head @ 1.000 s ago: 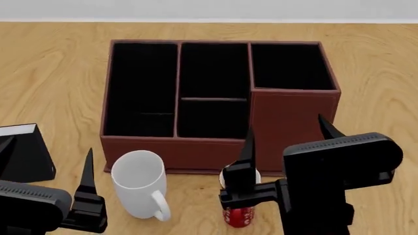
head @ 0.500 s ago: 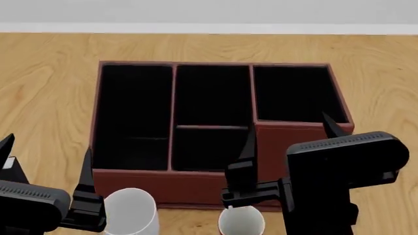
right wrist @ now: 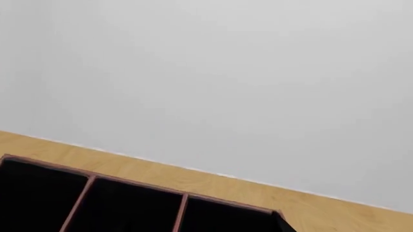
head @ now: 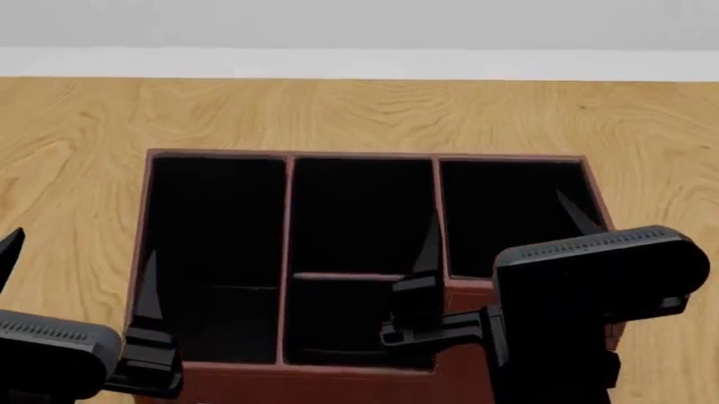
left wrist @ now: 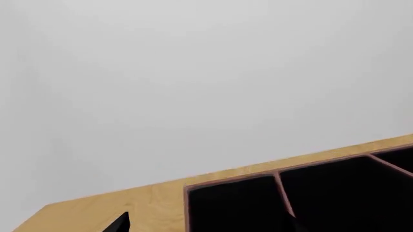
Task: Pick up the white mug and place it to the right of the caddy.
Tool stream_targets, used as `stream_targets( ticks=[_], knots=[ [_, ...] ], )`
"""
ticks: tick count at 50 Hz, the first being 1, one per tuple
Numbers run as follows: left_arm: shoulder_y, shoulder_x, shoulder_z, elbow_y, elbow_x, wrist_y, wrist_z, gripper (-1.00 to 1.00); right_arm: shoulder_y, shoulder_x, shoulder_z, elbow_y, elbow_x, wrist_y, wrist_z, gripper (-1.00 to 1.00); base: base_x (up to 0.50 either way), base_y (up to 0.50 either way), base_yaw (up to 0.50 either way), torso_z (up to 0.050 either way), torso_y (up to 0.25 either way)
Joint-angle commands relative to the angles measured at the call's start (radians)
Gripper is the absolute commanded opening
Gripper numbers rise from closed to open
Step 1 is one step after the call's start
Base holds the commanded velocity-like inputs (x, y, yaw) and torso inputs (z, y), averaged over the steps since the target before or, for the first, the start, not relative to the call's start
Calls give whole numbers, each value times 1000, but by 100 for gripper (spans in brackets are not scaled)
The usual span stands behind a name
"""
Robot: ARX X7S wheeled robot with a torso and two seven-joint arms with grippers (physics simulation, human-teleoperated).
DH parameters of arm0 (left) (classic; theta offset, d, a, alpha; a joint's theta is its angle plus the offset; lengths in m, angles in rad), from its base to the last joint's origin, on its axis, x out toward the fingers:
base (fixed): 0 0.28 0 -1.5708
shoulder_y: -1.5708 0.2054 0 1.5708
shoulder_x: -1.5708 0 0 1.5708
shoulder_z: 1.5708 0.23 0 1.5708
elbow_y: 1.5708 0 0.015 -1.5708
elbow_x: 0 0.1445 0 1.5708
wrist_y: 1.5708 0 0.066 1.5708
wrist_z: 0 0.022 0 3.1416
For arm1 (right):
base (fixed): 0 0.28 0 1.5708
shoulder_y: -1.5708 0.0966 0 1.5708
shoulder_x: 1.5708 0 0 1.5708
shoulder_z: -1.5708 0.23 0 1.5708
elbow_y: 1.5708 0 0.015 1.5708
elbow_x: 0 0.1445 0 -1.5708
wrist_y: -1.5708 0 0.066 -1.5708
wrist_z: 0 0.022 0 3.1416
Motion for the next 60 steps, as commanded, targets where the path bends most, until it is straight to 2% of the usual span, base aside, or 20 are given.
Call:
stream_targets(
  ticks=[1,15,32,41,47,51,60],
  knots=[
    [0,-5,2,0,-9,-1,-6,100,-3,4,1,-1,7,-2,5,100,285,0,0,0,0],
    [-4,-10,7,5,-16,-5,-15,100,-2,7,8,-6,18,0,9,100,279,0,0,0,1],
    [3,-13,-16,37,-50,-5,-15,100,2,20,1,-23,49,14,-12,100,-2,0,0,0,1],
    [-23,-28,-27,71,-50,-59,-20,100,88,109,-96,-75,73,157,-82,100,0,0,0,0,0],
    [-42,-34,-32,99,-48,-96,-27,100,171,121,-79,-89,125,258,-140,100,0,0,0,0,0],
    [-50,-40,-33,112,-40,-119,-36,100,275,114,-14,-97,219,413,-236,100,0,0,0,0,0],
    [-60,-45,-39,127,-39,-141,-45,100,405,185,-93,-74,258,517,-290,100,0,0,0,0,0]
  ],
)
